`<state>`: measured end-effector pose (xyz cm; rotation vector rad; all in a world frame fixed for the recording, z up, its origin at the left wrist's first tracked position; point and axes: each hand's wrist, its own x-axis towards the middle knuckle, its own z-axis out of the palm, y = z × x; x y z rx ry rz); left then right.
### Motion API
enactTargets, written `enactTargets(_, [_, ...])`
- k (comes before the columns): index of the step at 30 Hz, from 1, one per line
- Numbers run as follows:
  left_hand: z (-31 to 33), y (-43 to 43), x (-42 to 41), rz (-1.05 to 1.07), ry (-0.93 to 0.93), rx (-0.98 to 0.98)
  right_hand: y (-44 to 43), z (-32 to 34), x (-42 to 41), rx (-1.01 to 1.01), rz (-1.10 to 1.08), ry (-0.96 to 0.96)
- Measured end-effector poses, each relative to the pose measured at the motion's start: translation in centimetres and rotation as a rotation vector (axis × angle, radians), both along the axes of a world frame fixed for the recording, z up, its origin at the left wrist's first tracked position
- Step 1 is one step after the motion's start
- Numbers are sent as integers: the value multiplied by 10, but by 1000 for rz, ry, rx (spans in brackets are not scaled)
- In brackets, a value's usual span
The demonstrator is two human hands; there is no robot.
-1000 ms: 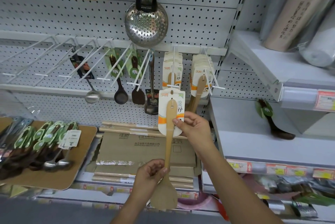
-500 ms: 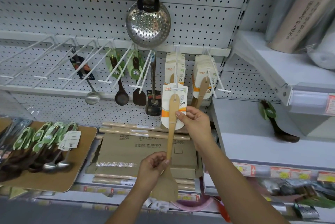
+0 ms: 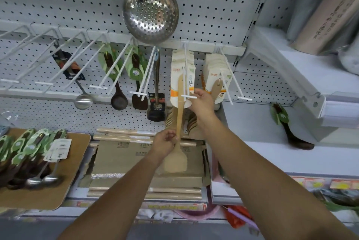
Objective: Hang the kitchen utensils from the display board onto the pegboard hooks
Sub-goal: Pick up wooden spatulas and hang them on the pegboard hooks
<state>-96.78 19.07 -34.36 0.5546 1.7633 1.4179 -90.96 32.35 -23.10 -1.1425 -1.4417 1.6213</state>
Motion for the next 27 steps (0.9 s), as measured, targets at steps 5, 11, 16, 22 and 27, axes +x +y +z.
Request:
enactTargets(5, [-6,10,-20,2,-9,-51,11,-14,-8,-5,6,-14])
enactTargets(11, [-15,20,-28,-56,48,-61,6,-13,-3,44,-13,-75])
enactTargets(16, [-7,13,-24,-42,77,-40,-12,-17,13,187,100,-335])
enactTargets(22, [2,-50,-67,-197,530,-231,-42,-55,48,486,476,-928])
enactTargets(27, [29,-126,-119,-206,869,-462,-81,-50,16,804,717,-1034])
